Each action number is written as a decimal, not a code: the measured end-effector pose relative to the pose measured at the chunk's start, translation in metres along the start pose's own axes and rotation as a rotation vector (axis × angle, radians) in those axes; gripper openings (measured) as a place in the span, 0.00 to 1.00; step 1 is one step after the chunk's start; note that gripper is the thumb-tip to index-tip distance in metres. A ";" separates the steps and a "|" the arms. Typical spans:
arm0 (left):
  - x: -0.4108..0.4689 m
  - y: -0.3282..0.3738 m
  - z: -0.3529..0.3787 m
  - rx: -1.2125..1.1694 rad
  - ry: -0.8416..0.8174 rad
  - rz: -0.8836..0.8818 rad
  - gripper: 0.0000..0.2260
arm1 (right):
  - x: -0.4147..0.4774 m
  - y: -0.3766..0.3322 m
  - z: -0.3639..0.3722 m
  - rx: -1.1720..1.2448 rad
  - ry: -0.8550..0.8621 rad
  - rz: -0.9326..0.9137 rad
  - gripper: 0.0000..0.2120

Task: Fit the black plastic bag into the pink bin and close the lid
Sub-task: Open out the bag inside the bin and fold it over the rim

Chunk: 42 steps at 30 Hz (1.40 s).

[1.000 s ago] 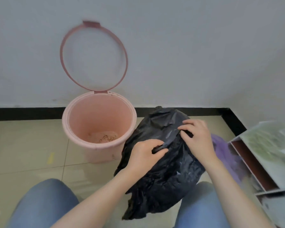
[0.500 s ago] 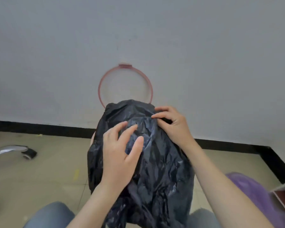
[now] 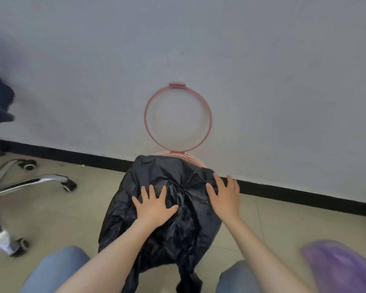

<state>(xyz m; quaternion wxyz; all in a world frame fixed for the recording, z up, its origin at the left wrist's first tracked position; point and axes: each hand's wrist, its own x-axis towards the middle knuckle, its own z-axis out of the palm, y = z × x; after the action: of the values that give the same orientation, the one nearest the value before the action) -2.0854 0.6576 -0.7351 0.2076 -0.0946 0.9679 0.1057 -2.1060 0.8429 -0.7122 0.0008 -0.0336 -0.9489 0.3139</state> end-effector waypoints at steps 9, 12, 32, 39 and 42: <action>0.008 -0.013 -0.005 -0.096 0.185 0.016 0.23 | -0.008 -0.024 0.039 0.402 -0.201 -0.065 0.29; 0.005 -0.034 -0.006 -0.199 0.368 -0.167 0.30 | 0.000 -0.039 0.058 0.235 -0.339 -0.154 0.28; 0.034 -0.018 -0.047 -0.623 0.457 0.148 0.20 | -0.026 0.022 0.031 0.310 -0.136 0.174 0.28; 0.055 -0.041 -0.008 0.130 -0.176 0.206 0.32 | -0.048 0.007 0.055 0.646 -0.195 0.203 0.32; 0.057 -0.045 -0.018 -0.017 -0.114 0.242 0.30 | -0.039 -0.010 0.062 0.405 -0.025 0.220 0.21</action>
<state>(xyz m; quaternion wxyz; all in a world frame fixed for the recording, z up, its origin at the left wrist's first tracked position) -2.1335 0.6025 -0.7509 0.2472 0.0270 0.9579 0.1432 -2.0696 0.7960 -0.7552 -0.0385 -0.1320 -0.8571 0.4964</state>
